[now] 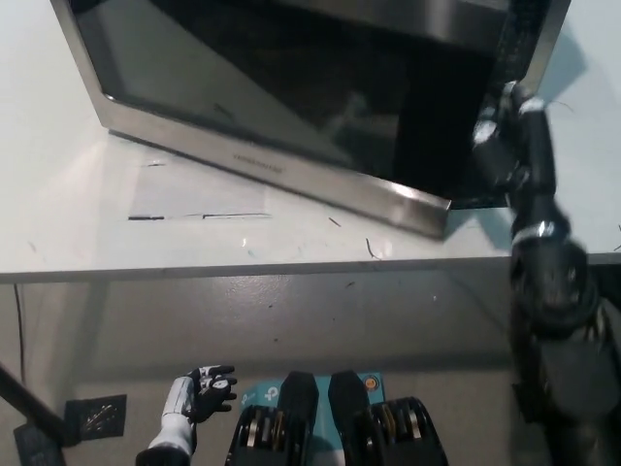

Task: A microwave is kept infront of the robot with its door slightly ajar. The robot uses its right hand to push the door towards the left to open it.

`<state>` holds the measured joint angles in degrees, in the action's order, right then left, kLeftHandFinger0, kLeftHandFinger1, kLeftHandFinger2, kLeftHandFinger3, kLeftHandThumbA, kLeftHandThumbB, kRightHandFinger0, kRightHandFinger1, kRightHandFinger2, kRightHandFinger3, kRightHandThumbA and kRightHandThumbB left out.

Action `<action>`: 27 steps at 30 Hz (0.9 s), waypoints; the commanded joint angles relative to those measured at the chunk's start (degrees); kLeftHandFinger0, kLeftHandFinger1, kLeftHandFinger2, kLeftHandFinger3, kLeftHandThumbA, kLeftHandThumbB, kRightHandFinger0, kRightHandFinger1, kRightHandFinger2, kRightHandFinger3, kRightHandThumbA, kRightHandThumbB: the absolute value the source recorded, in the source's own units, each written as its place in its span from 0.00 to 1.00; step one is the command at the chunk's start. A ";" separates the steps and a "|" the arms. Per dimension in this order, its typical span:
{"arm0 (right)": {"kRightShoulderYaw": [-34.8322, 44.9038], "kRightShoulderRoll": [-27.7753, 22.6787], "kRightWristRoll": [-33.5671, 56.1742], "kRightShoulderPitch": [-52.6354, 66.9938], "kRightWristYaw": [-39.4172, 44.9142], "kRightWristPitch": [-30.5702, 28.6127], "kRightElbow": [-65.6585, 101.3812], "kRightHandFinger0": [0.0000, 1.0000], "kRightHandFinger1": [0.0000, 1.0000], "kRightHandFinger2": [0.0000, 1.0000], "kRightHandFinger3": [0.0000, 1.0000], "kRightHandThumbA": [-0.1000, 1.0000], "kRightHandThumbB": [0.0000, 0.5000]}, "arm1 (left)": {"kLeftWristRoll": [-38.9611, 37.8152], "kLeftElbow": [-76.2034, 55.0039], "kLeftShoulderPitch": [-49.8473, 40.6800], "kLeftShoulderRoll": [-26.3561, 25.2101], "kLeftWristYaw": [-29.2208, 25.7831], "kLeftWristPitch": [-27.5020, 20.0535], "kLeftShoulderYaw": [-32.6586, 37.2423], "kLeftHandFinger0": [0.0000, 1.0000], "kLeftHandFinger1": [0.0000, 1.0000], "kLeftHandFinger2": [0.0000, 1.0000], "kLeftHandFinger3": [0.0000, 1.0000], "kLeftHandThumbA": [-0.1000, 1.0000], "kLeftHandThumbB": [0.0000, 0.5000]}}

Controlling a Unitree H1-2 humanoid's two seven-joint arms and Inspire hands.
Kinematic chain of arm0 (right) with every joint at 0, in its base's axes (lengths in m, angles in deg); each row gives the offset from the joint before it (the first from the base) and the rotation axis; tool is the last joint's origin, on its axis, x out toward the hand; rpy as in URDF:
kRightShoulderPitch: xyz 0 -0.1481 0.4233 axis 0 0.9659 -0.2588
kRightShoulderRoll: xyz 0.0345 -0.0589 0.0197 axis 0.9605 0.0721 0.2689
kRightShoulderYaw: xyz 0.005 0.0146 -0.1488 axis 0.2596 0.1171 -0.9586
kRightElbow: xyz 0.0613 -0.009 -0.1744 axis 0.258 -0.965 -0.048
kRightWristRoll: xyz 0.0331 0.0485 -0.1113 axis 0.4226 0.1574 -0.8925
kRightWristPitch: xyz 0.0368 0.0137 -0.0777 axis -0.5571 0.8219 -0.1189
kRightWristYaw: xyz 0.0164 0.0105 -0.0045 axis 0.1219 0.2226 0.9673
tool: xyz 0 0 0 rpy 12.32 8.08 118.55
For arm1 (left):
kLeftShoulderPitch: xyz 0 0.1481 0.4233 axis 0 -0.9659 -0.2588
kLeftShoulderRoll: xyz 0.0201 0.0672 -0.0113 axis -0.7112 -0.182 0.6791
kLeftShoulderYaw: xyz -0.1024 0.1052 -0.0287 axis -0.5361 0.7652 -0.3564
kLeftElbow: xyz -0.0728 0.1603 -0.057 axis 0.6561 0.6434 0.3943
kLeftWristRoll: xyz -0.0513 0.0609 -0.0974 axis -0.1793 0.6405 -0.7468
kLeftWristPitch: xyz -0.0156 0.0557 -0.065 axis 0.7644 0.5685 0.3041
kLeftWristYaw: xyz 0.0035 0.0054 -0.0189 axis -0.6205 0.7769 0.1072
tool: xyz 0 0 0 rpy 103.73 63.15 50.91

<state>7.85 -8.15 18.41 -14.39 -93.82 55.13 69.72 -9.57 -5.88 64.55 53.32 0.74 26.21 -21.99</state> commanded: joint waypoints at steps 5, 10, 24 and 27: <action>-6.98 3.74 4.43 8.10 8.42 6.17 15.42 0.17 0.28 0.42 0.62 0.30 0.39 | -0.16 -0.87 1.53 -0.15 0.07 -0.76 -0.12 0.62 0.53 0.56 0.53 0.20 0.07; -9.85 3.56 7.00 14.55 11.09 8.02 22.55 0.20 0.31 0.45 0.64 0.27 0.31 | -0.19 -0.18 1.84 -0.09 0.06 -0.44 -0.16 0.68 0.58 0.60 0.54 0.22 0.10; -16.39 5.41 5.66 27.30 13.06 6.10 29.44 0.12 0.23 0.37 0.58 0.29 0.32 | 0.62 -0.23 2.13 0.00 -0.16 -0.63 0.65 0.66 0.56 0.60 0.56 0.22 0.05; -17.24 5.68 6.26 28.98 13.67 6.55 30.64 0.14 0.28 0.42 0.59 0.28 0.32 | 0.86 0.90 3.13 0.03 0.25 -0.94 1.17 0.68 0.58 0.61 0.55 0.23 0.05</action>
<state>-7.99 -3.74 23.55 13.95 -82.34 61.82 97.10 -9.55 -4.72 65.38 53.34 0.75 26.52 -21.60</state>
